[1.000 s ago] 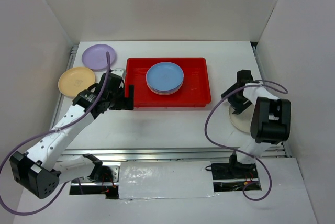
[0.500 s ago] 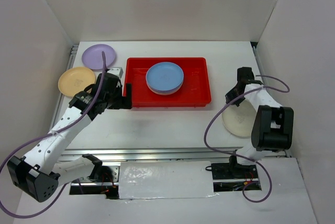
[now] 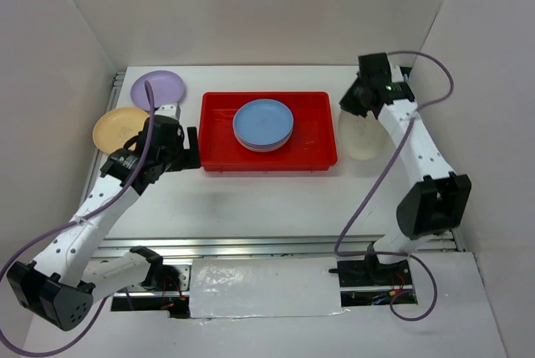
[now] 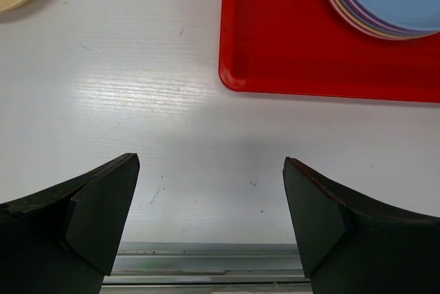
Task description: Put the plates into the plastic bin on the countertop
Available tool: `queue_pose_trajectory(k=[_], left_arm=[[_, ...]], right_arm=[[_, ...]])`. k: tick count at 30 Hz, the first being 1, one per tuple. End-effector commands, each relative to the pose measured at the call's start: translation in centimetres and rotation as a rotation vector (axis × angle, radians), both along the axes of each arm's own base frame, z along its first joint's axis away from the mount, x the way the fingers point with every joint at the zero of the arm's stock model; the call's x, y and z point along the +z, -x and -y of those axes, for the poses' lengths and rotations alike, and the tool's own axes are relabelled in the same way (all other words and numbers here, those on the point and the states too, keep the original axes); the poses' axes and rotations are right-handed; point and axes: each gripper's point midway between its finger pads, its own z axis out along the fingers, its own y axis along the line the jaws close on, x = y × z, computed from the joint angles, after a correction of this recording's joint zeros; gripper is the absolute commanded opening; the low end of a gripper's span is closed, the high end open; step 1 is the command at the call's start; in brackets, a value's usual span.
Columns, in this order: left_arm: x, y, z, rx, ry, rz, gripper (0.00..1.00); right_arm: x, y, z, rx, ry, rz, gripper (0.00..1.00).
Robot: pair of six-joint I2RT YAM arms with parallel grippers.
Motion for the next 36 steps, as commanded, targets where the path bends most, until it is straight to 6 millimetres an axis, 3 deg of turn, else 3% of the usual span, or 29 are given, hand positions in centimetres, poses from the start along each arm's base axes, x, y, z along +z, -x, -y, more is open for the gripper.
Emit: queue_pose_trajectory(k=[1,2,3,4,5,6,7,8,10,11,14,15,20,21,27,36], left_arm=[[0.5,-0.6,-0.8,0.047,-0.001,0.031,0.99],[0.5,-0.6,-0.9,0.051,-0.001,0.03,0.99],[0.4,-0.7,-1.0,0.057,-0.002,0.028,0.99],[0.2,-0.7,-1.1,0.062,-0.01,0.023,0.99],[0.1,-0.8,-1.2,0.064,-0.011,0.021,0.99],[-0.1,-0.7,-1.2,0.066,-0.015,0.012,0.99],[-0.4,-0.8,-1.3,0.066,-0.023,0.003,0.99],[-0.5,-0.8,-1.4,0.073,-0.029,-0.003,0.99],[-0.6,-0.9,-1.4,0.075,-0.03,-0.008,0.99],[-0.6,-0.9,-1.4,0.074,-0.031,-0.006,0.99],[-1.0,-0.9,-1.5,0.078,-0.038,-0.016,0.99],[-1.0,-0.9,-1.5,0.079,-0.039,-0.017,0.99],[-1.4,-0.9,-1.4,0.075,-0.043,-0.031,0.99],[-1.4,-0.9,-1.4,0.073,-0.043,-0.032,0.99],[-1.3,-0.9,-1.4,0.073,-0.042,-0.03,0.99],[-1.3,-0.8,-1.6,0.08,-0.042,-0.026,0.99]], right_arm=[[3.0,-3.0,-5.7,0.183,0.035,0.031,0.0],[1.1,-3.5,-6.6,0.203,0.067,-0.039,0.0],[3.8,-4.8,-7.8,0.215,0.069,0.028,0.0],[4.1,-5.1,-9.6,0.245,0.078,0.036,0.0],[2.9,-5.8,-10.8,0.272,0.09,0.011,0.0],[3.5,-6.3,-12.0,0.299,0.084,0.03,0.0],[5.6,-6.8,-14.1,0.339,0.064,0.089,0.0],[5.7,-7.3,-16.3,0.399,0.064,0.094,0.0],[5.9,-8.5,-17.7,0.416,0.059,0.112,0.0],[4.4,-8.6,-19.3,0.453,0.059,0.085,0.0],[4.9,-9.0,-22.1,0.515,0.013,0.141,0.0],[3.4,-8.7,-22.4,0.525,0.009,0.114,0.0],[2.0,-8.5,-24.6,0.565,-0.017,0.107,0.0],[2.3,-7.9,-25.9,0.606,-0.039,0.112,0.0],[1.7,-7.1,-29.4,0.699,-0.056,0.13,0.0],[-0.8,-6.9,-31.2,0.765,-0.07,0.106,0.0]])
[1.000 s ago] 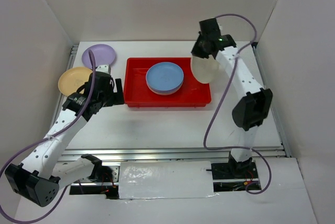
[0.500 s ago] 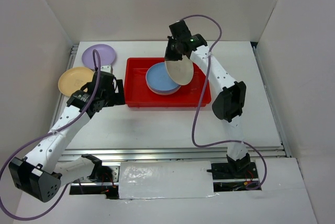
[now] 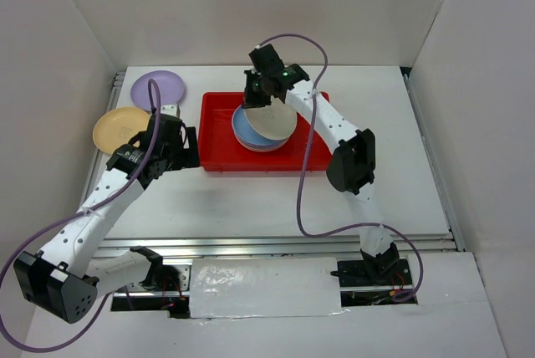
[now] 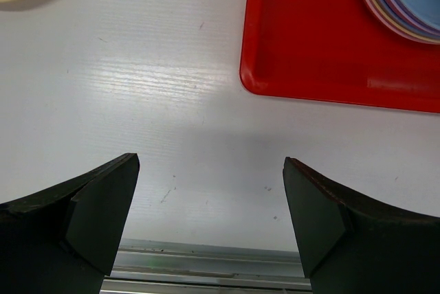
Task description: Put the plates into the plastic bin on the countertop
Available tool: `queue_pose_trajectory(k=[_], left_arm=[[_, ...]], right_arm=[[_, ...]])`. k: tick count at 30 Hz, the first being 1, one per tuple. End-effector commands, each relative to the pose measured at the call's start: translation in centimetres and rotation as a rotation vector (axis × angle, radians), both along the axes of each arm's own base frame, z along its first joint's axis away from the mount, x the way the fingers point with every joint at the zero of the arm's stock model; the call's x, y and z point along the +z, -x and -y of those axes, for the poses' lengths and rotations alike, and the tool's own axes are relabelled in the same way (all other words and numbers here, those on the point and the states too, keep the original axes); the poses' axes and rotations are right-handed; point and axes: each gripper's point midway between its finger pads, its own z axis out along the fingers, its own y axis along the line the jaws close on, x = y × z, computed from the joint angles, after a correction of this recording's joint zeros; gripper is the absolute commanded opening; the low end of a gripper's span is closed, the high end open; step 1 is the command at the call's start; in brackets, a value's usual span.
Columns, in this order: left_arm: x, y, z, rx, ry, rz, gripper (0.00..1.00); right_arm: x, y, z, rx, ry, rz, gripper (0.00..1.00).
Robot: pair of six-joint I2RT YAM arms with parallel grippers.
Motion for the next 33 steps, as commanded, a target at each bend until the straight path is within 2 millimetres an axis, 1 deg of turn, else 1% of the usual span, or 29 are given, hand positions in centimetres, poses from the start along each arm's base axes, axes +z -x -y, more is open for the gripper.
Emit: queue_pose_trajectory(k=[1,2,3,5,6,7,8,9,11,12,14,15,16,17,18,19,20,21,22,23,24,25,26,27,28,29,30,32,33], left_arm=[[0.2,-0.1,-0.5,0.028,-0.002,0.02,0.99],[0.2,-0.1,-0.5,0.031,-0.004,0.018,0.99],[0.2,-0.2,-0.6,0.039,-0.003,0.018,0.99],[0.1,-0.1,-0.7,0.044,-0.007,0.014,0.99],[0.1,-0.1,-0.8,0.051,-0.007,0.014,0.99],[0.1,-0.1,-0.8,0.054,-0.008,0.016,0.99],[0.1,-0.1,-0.9,0.068,-0.009,0.018,0.99],[0.2,0.0,-1.1,0.075,-0.01,0.021,0.99],[0.5,0.0,-1.6,0.112,-0.014,0.032,0.99],[0.6,0.1,-1.8,0.128,-0.014,0.037,0.99],[0.9,0.2,-2.1,0.184,0.011,0.049,0.99],[1.1,0.2,-2.9,0.224,0.02,0.055,0.99],[1.0,0.1,-3.3,0.255,0.043,0.053,0.99],[1.2,-0.4,-3.7,0.297,0.092,0.076,0.99],[0.7,-0.8,-4.8,0.342,0.157,0.06,0.99],[0.5,-1.4,-5.2,0.365,0.207,0.058,0.99],[-0.3,-2.6,-5.8,0.418,0.272,0.05,0.99],[-1.2,-3.0,-7.9,0.508,0.35,0.022,0.99],[-2.1,-3.5,-8.8,0.584,0.412,-0.001,0.99],[-3.5,-4.5,-10.9,0.673,0.453,-0.01,0.99],[-3.8,-5.1,-11.7,0.715,0.477,-0.005,0.99],[-4.8,-5.8,-12.7,0.797,0.494,-0.007,0.99],[-4.7,-6.5,-14.2,0.856,0.497,0.032,0.99],[-4.8,-6.9,-15.4,0.908,0.478,0.063,0.99],[-5.5,-7.2,-16.3,0.977,0.493,0.066,0.99],[-5.7,-7.4,-17.4,1.028,0.492,0.083,0.99],[-5.7,-8.1,-18.4,1.065,0.485,0.134,0.99],[-7.1,-9.1,-19.7,1.139,0.508,0.154,0.99],[-7.0,-9.9,-20.1,1.148,0.518,0.177,0.99]], right_arm=[[2.0,-0.7,-1.7,0.048,-0.064,0.078,0.02],[2.0,-0.8,-1.7,0.048,-0.064,0.082,0.08],[2.3,-0.7,-1.8,0.046,-0.068,0.085,0.31],[3.9,-0.6,-2.1,0.044,-0.082,0.126,0.56],[4.8,-0.5,-2.3,0.045,-0.094,0.139,0.75],[6.2,-0.2,-2.4,0.052,-0.113,0.163,0.76],[7.8,0.1,-2.7,0.066,-0.136,0.186,0.95],[9.4,0.5,-2.7,0.071,-0.149,0.215,1.0],[11.8,1.1,-2.4,0.069,-0.163,0.255,1.0],[13.9,2.0,-1.7,0.067,-0.175,0.279,1.0],[14.8,3.2,-0.7,0.056,-0.164,0.285,1.0],[18.3,4.6,0.8,0.037,-0.189,0.348,1.0],[16.3,5.2,1.5,0.031,-0.149,0.314,1.0],[16.7,6.1,2.3,0.028,-0.141,0.33,1.0],[20.5,7.8,4.0,0.01,-0.189,0.418,1.0],[17.0,8.7,4.4,0.022,-0.153,0.366,1.0],[19.5,11.0,5.8,0.038,-0.197,0.426,1.0],[20.4,12.2,5.4,0.093,-0.249,0.463,1.0],[17.2,13.4,5.4,0.138,-0.228,0.411,1.0],[18.6,15.4,5.9,0.184,-0.262,0.448,1.0],[16.6,17.8,5.1,0.298,-0.29,0.392,1.0],[16.3,19.6,4.8,0.4,-0.307,0.398,1.0],[17.7,22.1,4.7,0.501,-0.368,0.443,1.0],[15.6,24.3,4.4,0.591,-0.397,0.4,1.0],[16.5,27.1,4.6,0.689,-0.465,0.409,1.0],[16.3,27.8,4.6,0.706,-0.488,0.425,1.0],[14.2,28.4,4.8,0.707,-0.479,0.384,1.0],[14.0,29.7,5.3,0.699,-0.49,0.408,1.0],[12.0,30.1,5.5,0.698,-0.479,0.376,1.0]])
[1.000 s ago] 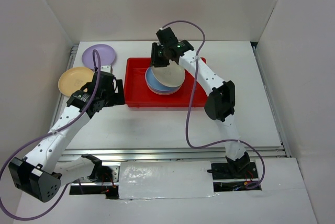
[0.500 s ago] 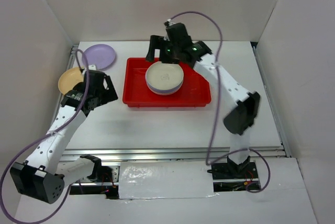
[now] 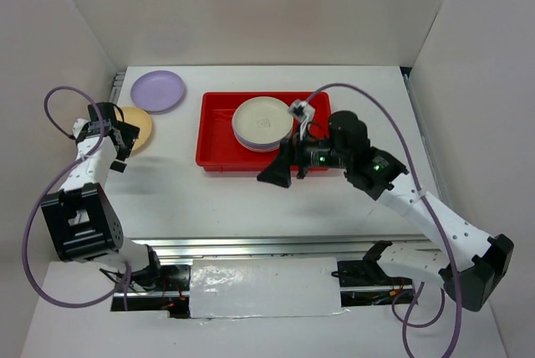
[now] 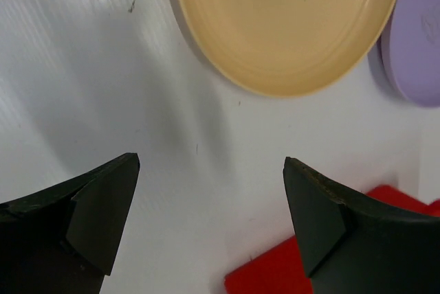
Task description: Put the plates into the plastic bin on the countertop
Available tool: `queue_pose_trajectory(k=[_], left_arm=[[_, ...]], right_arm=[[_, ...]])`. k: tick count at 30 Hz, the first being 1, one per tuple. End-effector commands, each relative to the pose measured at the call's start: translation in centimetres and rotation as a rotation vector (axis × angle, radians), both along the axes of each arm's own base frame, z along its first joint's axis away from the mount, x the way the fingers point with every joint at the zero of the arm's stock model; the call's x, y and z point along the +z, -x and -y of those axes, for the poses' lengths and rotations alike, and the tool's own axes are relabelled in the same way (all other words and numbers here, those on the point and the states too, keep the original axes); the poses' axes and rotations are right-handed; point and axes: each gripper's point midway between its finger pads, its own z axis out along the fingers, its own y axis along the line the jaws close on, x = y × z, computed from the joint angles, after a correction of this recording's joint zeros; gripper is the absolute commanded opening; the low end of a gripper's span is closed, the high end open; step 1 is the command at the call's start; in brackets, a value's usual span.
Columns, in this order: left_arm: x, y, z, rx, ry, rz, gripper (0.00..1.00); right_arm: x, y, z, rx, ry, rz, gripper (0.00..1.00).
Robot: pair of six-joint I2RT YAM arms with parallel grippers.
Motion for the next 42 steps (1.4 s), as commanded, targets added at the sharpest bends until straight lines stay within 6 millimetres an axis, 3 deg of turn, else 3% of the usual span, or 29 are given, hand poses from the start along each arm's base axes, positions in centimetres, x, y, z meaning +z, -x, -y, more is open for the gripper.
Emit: queue_pose_trajectory(k=[1,2,3,4,5,7,8,13,20,22,24,25,26,28,32,34,35,36,37,38,40,41,42], left_arm=[[-0.6,-3.1,-3.1,0.189,-0.008,0.091,0.99],[0.1,-3.8,-3.8,0.206,-0.017,0.096,0.99],[-0.4,-4.0,-4.2,0.209,-0.024,0.073,0.99],[-1.8,-3.9,-4.8,0.226,-0.042,0.021,0.99],[-1.6,-4.6,-5.1,0.231,-0.045,0.013,0.99],[-4.3,-4.3,-5.5,0.249,-0.037,-0.091,0.99],[-4.0,-5.1,-6.1,0.253,-0.053,-0.091,0.99],[-6.2,-6.0,-7.0,0.265,-0.078,-0.157,0.99],[-9.9,-3.4,-6.8,0.32,-0.034,-0.265,0.88],[-10.9,-2.1,-6.6,0.332,-0.006,-0.278,0.78],[-10.8,-1.7,-6.5,0.345,0.015,-0.255,0.58],[-11.2,-0.7,-6.4,0.352,0.025,-0.266,0.46],[-11.1,-0.3,-6.3,0.361,0.029,-0.262,0.24],[-10.0,0.6,-6.3,0.38,0.03,-0.246,0.03],[-5.7,4.5,-5.6,0.446,-0.002,-0.273,0.0],[-1.7,5.9,-5.0,0.441,-0.04,-0.174,0.0],[1.9,5.9,-4.9,0.397,-0.083,-0.061,0.0],[3.3,5.5,-4.3,0.353,-0.1,0.003,0.0],[4.8,3.8,-3.7,0.282,-0.097,0.111,0.0],[7.7,3.2,-2.8,0.172,-0.142,0.2,0.0],[10.5,0.5,0.6,-0.037,-0.128,0.305,0.0],[10.6,-0.1,1.5,-0.081,-0.116,0.291,0.0],[12.3,-1.7,3.8,-0.173,-0.113,0.319,0.0]], right_arm=[[-1.0,3.0,-0.5,0.127,-0.064,0.026,1.0],[-0.8,3.4,-0.3,0.127,-0.089,0.041,1.0],[-2.4,4.0,-0.1,0.136,-0.079,0.012,1.0],[-2.4,4.5,0.1,0.139,-0.095,-0.002,1.0],[-2.7,4.7,0.1,0.14,-0.106,-0.007,1.0],[-4.0,5.0,0.5,0.116,-0.102,-0.04,1.0],[-4.9,4.8,0.8,0.089,-0.091,-0.051,1.0],[-5.8,5.8,1.2,0.115,-0.093,-0.052,1.0],[-7.3,4.8,1.4,0.057,-0.042,-0.083,1.0],[-7.5,4.5,1.5,0.041,-0.025,-0.093,1.0],[-7.0,4.2,1.6,0.027,-0.024,-0.083,0.99],[-7.0,4.1,1.7,0.018,-0.021,-0.084,0.99],[-6.8,4.1,1.6,0.016,-0.024,-0.083,0.99],[-6.5,3.9,1.8,0.004,-0.024,-0.081,0.99],[-6.1,3.7,2.1,-0.022,-0.024,-0.076,0.99],[-6.1,3.3,2.5,-0.057,-0.009,-0.072,0.99],[-6.2,3.0,2.7,-0.074,-0.002,-0.073,0.99],[-6.0,2.7,3.0,-0.095,-0.002,-0.067,0.99],[-5.9,2.6,3.2,-0.111,0.005,-0.073,0.99],[-5.8,1.9,3.7,-0.151,0.006,-0.073,1.0],[-5.6,0.8,4.6,-0.217,0.005,-0.088,1.0],[-5.8,0.1,5.0,-0.255,0.011,-0.095,1.0],[-5.7,-0.3,5.3,-0.279,0.009,-0.106,1.0]])
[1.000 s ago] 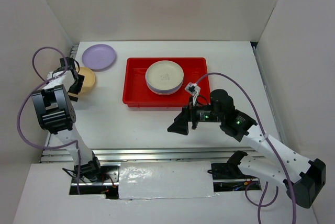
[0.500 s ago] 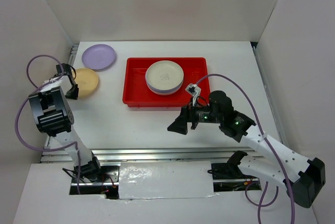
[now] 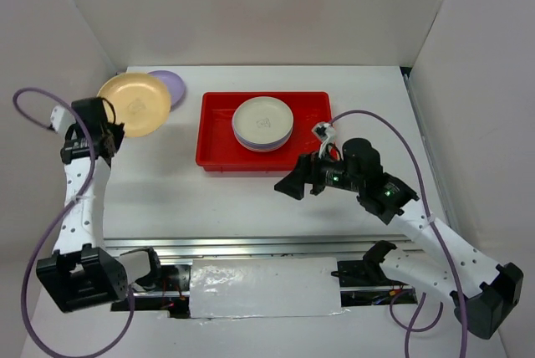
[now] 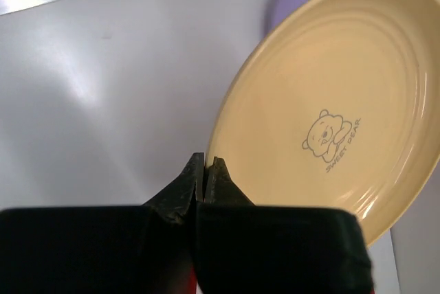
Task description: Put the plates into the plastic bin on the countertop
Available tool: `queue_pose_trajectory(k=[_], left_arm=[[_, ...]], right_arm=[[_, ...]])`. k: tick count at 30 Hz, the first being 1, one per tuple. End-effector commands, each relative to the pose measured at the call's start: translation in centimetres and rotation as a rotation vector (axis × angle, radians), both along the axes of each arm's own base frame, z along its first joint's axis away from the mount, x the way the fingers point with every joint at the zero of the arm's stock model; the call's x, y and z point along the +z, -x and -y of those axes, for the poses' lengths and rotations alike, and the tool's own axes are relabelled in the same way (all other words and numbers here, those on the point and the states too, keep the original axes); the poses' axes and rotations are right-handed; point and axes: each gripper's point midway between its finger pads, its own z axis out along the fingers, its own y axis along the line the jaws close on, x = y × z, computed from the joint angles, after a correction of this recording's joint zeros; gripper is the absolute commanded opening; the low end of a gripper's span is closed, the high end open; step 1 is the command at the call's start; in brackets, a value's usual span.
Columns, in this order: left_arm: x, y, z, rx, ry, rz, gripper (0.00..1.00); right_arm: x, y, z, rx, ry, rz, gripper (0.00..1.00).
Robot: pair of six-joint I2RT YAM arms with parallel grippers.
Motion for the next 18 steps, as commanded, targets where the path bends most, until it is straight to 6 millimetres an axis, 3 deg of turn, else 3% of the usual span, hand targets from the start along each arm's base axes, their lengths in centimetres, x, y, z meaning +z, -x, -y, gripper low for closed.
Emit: queue_pose_trajectory(k=[1,2,3,4,5,6,7,8,9,10,12,13,14,18], left_arm=[[4.0,-5.8,5.8,-0.393,-0.068,0.095,0.0],[2.6,-7.4,7.9,-0.491,-0.021,0.056,0.0],[4.9,-9.4,11.3,-0.619,-0.037,0.103,0.0],[2.3,-10.5,13.3,-0.718,-0.021,0.004,0.0],[2.5,-11.5,14.3,-0.756,-0.029,-0.015,0.0],[5.1,-13.2,18.8,-0.879,-0.07,0.032,0.0],[2.2,-14.5,20.8,-0.951,-0.061,-0.051,0.0],[3.9,-14.8,24.1,-1.03,-0.074,-0.049,0.0],[3.5,-15.2,25.5,-1.068,-0.081,-0.073,0.0],[0.5,-15.9,27.0,-1.103,-0.066,-0.152,0.0],[0.7,-16.2,29.3,-1.14,-0.091,-0.176,0.0],[-1.2,-16.5,30.1,-1.148,-0.087,-0.22,0.0],[-1.6,-16.4,31.1,-1.166,-0.092,-0.23,0.0],[-4.3,-16.2,31.5,-1.152,-0.082,-0.272,0.0]], right_arm=[[2.0,-2.2,1.7,-0.134,-0.01,0.013,1.0],[1.9,-3.1,2.4,-0.182,-0.014,-0.011,1.0],[1.8,-3.5,2.9,-0.207,-0.012,-0.03,1.0],[1.7,-3.8,3.3,-0.237,-0.014,-0.054,1.0],[1.7,-4.6,4.3,-0.283,-0.014,-0.063,1.0],[1.4,-4.9,5.0,-0.32,-0.002,-0.081,1.0],[1.4,-5.1,5.5,-0.347,-0.004,-0.092,1.0],[1.4,-5.3,6.4,-0.38,-0.006,-0.098,1.0],[1.5,-5.3,6.7,-0.391,-0.01,-0.102,1.0],[1.5,-5.2,7.0,-0.395,-0.012,-0.107,1.0],[1.5,-4.9,7.6,-0.405,-0.012,-0.116,1.0],[1.6,-4.8,7.8,-0.411,-0.011,-0.111,1.0],[1.5,-4.7,8.0,-0.416,-0.009,-0.115,1.0],[1.3,-3.9,8.6,-0.417,-0.003,-0.118,1.0]])
